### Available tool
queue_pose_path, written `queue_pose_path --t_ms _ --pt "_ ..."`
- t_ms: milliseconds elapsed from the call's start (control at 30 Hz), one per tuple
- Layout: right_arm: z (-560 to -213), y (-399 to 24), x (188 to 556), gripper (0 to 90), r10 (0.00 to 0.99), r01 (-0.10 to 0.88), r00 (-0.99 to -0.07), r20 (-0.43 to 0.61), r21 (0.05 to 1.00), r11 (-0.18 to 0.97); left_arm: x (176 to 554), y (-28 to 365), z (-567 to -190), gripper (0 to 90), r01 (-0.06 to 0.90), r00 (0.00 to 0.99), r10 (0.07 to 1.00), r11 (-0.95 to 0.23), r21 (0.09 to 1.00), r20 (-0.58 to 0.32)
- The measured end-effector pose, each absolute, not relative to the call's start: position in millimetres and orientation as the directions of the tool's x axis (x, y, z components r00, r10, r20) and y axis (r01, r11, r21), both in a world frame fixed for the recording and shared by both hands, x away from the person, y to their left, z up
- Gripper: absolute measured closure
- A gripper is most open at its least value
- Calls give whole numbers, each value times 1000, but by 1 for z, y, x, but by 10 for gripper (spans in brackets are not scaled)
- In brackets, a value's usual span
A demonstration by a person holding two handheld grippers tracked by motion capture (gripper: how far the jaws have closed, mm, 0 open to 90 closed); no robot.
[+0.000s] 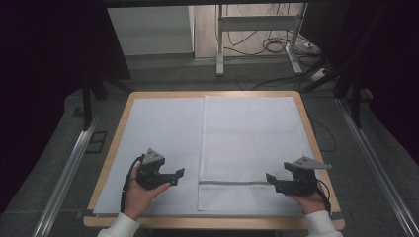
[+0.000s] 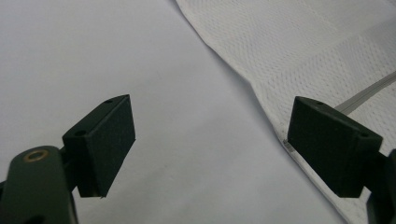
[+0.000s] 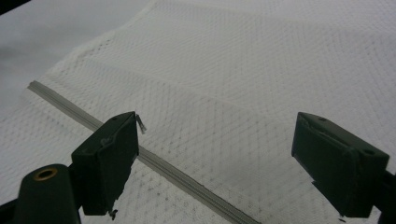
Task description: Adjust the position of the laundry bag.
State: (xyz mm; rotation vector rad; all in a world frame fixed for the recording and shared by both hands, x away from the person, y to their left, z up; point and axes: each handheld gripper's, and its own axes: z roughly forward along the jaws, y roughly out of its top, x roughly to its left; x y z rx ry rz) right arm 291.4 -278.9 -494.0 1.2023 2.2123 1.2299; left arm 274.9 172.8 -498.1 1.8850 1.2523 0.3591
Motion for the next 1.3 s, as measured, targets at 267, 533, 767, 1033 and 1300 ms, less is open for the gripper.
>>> queue_pose_path --t_ms 267,533,767,1033,1300 --pt "-496 -277 292 142 783 491 -618 73 814 311 270 175 -500 155 640 473 857 -172 749 -208" --pt "-492 -283 292 146 786 497 -611 93 818 289 265 177 -495 128 607 447 877 -153 780 -176" --pt "-493 -281 299 164 784 509 -614 88 804 308 266 176 -494 163 633 447 876 -168 756 -180" --pt "-493 -288 298 170 786 505 -614 76 803 316 261 171 -479 194 644 445 875 -165 747 -190" --pt "-490 -296 298 176 809 517 -580 92 809 278 270 160 -464 205 647 464 863 -175 742 -201"
